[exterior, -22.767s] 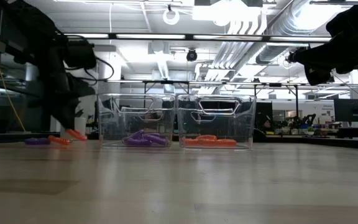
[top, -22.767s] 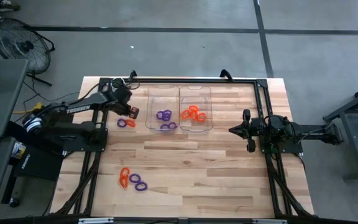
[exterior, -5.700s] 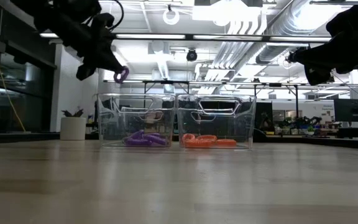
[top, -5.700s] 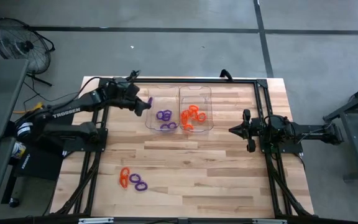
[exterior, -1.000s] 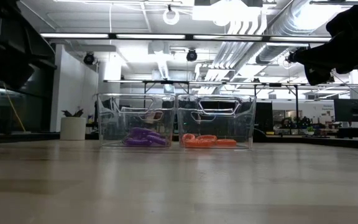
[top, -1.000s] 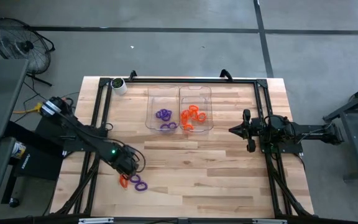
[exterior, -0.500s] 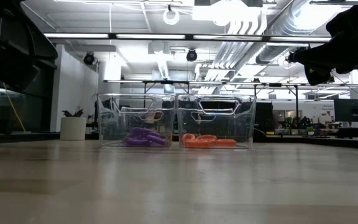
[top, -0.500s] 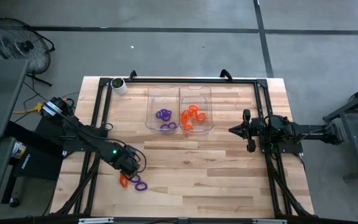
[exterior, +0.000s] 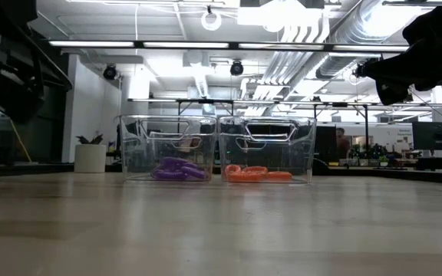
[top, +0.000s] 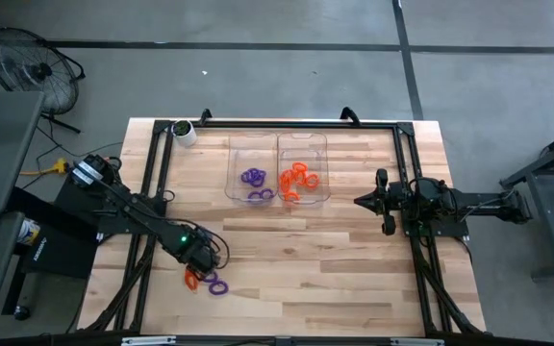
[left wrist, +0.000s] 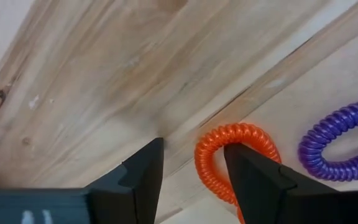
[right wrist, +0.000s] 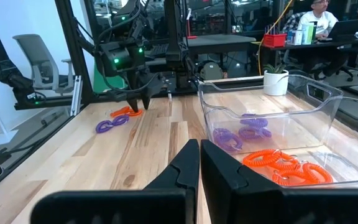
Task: Sort spring keychains
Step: Put the orange spring keychain into the right transparent bin
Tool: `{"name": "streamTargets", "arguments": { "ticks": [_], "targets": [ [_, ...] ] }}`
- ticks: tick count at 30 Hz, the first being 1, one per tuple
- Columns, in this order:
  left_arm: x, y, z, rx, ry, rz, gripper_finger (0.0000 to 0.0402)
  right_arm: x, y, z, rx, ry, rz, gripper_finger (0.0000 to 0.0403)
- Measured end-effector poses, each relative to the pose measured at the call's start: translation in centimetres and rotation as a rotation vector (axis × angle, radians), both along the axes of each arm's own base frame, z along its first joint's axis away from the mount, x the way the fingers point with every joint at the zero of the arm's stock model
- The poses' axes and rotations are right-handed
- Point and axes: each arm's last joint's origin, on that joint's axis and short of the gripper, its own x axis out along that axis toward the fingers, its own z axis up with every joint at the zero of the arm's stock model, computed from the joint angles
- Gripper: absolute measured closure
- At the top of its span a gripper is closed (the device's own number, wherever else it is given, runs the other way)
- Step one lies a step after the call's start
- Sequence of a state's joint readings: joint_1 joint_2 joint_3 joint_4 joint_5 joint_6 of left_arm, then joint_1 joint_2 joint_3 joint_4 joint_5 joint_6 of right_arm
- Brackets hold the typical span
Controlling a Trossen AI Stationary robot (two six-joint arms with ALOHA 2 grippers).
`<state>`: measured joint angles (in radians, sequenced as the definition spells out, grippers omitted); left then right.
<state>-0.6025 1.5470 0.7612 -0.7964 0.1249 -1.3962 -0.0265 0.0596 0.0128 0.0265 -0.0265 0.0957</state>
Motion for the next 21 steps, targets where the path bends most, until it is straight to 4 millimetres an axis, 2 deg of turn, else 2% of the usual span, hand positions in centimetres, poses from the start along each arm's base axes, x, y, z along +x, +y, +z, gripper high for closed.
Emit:
{"name": "streamTargets", "arguments": {
  "ticks": [4,14,21],
  "targets": [
    [0.09,-0.06,-0.13,-0.003,-0.004,-0.007,0.0249,0.00,0.00,0.00,0.000,0.000,0.000,0.0392],
    [0.30,-0.23,-0.17,-0.024,-0.023,-0.007,0.0356,0.00,0.00,0.00,0.000,0.000,-0.001,0.0392],
    [0.29,-0.20,-0.19,-0.017,-0.024,-0.012,0.0395,0.00,0.00,0.00,0.000,0.000,0.000,0.0392]
  ]
}}
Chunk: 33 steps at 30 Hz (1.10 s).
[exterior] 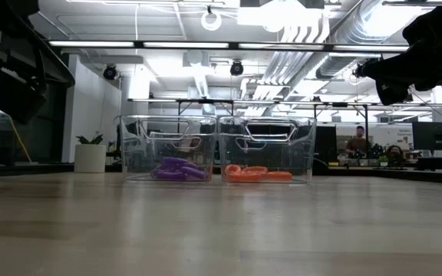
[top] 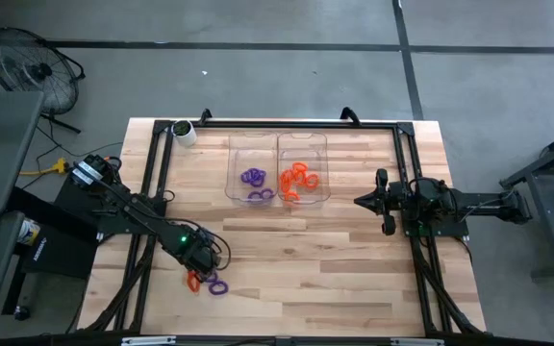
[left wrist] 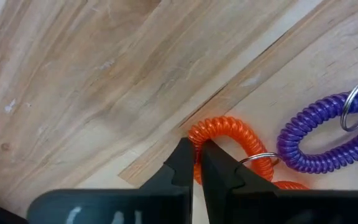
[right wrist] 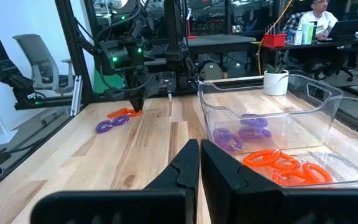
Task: Sort spring keychains
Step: Put the orange spring keychain into the right transparent bin
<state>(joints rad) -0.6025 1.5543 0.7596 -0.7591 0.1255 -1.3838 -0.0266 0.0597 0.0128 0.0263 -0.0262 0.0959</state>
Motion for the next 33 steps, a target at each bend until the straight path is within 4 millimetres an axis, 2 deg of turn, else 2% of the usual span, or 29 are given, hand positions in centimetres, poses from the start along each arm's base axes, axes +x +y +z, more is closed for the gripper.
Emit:
{"name": "streamTargets", "arguments": {
  "ticks": [4,9,14,33],
  "targets": [
    [0.0,0.0,0.1,0.007,0.002,-0.023,0.0398,0.0,0.0,0.0,0.000,0.000,0.000,0.0392],
    [-0.6,0.7,1.2,0.107,0.034,-0.029,0.0400,0.0,0.0,0.0,0.000,0.000,0.000,0.0392],
    [-1.0,1.0,2.6,0.109,0.012,-0.024,0.0400,0.0,0.0,0.0,0.000,-0.001,0.000,0.0392],
    [-2.0,2.5,6.5,0.194,-0.270,-0.015,0.0402,0.0,0.0,0.0,0.000,0.001,0.000,0.0392]
  ]
}}
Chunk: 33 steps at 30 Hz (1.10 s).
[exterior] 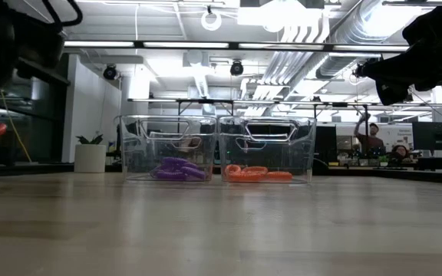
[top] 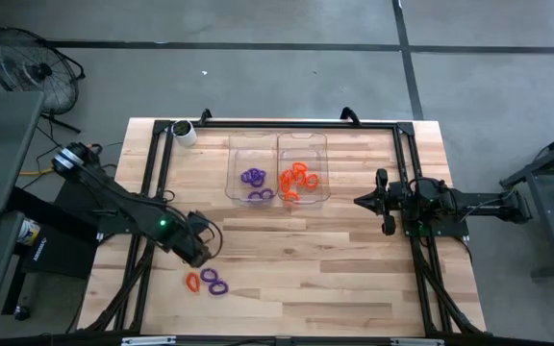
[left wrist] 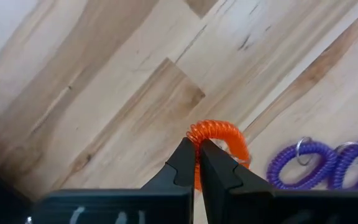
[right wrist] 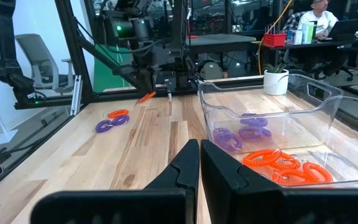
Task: Sort spring keychains
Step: Put the orange spring keychain into the right transparent bin
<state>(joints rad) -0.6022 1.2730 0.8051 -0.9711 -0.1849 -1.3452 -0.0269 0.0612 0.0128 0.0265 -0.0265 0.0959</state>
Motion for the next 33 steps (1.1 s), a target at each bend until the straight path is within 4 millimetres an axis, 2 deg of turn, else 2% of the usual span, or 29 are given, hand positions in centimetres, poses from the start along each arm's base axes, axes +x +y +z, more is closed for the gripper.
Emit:
{"name": "streamTargets", "arguments": {
  "ticks": [10,17,25,33],
  "targets": [
    [0.1,0.7,1.4,0.028,-0.141,-0.021,0.0401,0.0,0.0,0.0,0.000,0.000,0.000,0.0392],
    [2.2,1.9,2.4,0.039,-0.305,-0.117,0.0401,0.0,0.0,0.0,0.000,0.000,0.000,0.0392],
    [5.5,3.6,4.1,0.096,-0.568,-0.289,0.0401,0.0,0.0,0.0,0.000,0.000,0.000,0.0392],
    [7.6,5.7,5.9,0.241,-0.763,-0.461,0.0401,0.0,0.0,0.0,0.000,0.000,0.000,0.0392]
  ]
}}
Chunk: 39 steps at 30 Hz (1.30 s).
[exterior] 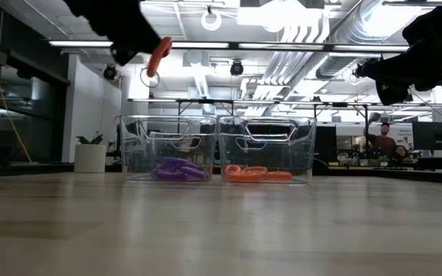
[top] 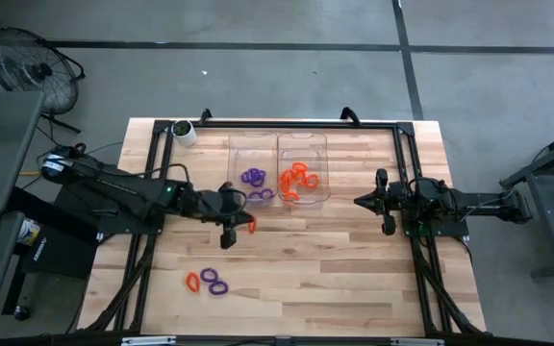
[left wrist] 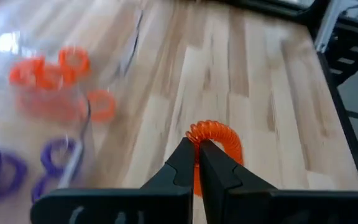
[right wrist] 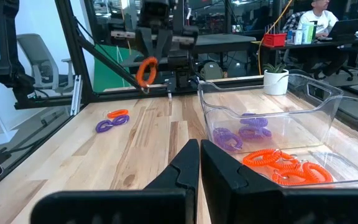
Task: Sort spring keychains
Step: Put the orange spring keychain into the right transparent bin
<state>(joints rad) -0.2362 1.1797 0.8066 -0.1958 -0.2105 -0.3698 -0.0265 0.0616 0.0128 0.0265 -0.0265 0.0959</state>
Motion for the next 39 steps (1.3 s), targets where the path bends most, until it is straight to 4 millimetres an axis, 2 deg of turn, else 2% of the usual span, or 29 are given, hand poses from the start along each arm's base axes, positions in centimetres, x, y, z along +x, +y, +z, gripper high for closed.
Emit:
{"name": "streamTargets", "arguments": {
  "ticks": [9,15,20,29,34,39],
  "targets": [
    [1.2,2.5,1.3,0.096,-0.150,-0.067,0.0401,0.0,0.0,0.0,0.000,0.000,0.000,0.0392],
    [3.0,4.4,1.0,0.127,-0.197,-0.055,0.0401,0.0,0.0,0.0,0.000,0.000,-0.001,0.0392],
    [5.5,6.0,1.8,0.204,-0.193,-0.015,0.0401,0.0,0.0,0.0,0.000,0.000,0.000,0.0392],
    [10.6,10.6,3.1,0.317,-0.091,0.253,0.0401,0.0,0.0,0.0,0.000,0.000,0.000,0.0392],
    [13.5,12.6,3.7,0.335,-0.040,0.305,0.0401,0.0,0.0,0.0,0.000,0.000,0.000,0.0392],
    [15.4,14.0,3.6,0.346,0.046,0.353,0.0401,0.0,0.0,0.0,0.000,0.000,-0.001,0.0392]
  ]
}}
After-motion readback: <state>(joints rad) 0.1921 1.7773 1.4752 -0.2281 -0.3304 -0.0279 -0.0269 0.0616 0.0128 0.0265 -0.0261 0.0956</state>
